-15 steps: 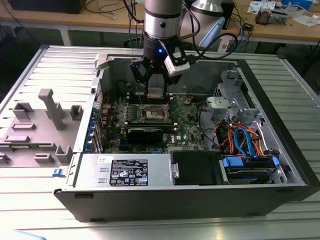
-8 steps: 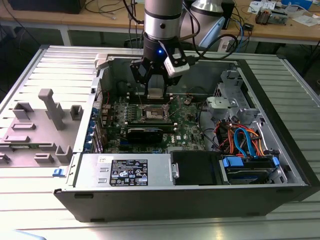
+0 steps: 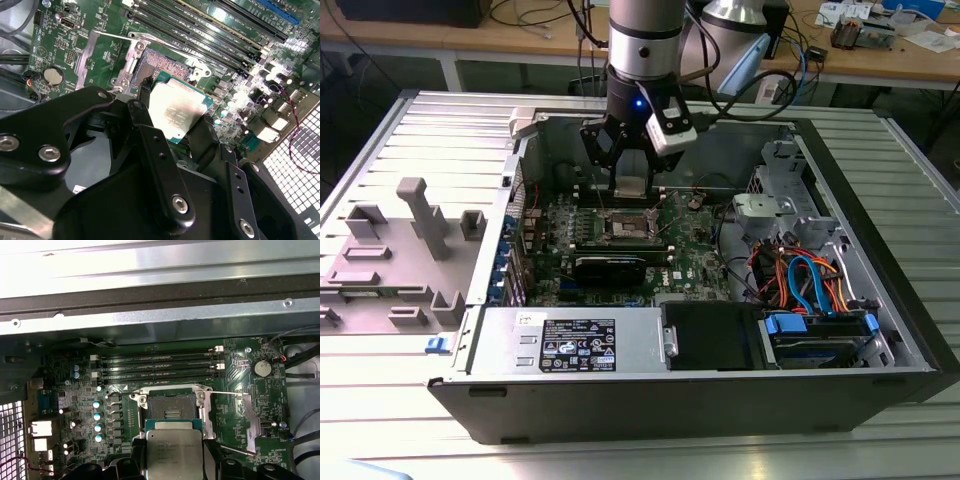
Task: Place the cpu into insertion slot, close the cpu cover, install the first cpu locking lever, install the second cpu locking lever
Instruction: 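Place the cpu into insertion slot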
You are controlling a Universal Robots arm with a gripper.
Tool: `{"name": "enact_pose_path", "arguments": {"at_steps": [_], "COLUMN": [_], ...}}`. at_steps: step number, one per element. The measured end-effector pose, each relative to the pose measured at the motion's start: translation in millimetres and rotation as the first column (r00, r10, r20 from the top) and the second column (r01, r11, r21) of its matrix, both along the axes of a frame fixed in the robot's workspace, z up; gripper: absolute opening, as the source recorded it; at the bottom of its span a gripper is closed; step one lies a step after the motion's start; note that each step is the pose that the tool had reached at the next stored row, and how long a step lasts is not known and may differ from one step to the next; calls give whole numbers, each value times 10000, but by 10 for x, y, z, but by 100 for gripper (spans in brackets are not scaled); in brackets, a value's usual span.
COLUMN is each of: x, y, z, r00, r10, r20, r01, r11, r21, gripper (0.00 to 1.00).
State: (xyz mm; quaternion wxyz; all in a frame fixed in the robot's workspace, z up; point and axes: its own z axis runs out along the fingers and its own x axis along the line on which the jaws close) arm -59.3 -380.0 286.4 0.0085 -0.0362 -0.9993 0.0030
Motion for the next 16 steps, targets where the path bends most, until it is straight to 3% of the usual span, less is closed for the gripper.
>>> {"name": "enact_pose_path", "arguments": {"at_steps": [7,16], "x": [0,0], "y": [0,0], "z": [-3,-6], "r00": [9999,9998], "r10": [-127,-190], "r20": [0,1], "r01": [127,190], "r11": [9999,9998], "r21": [-3,-64], "gripper": [55,55]}}
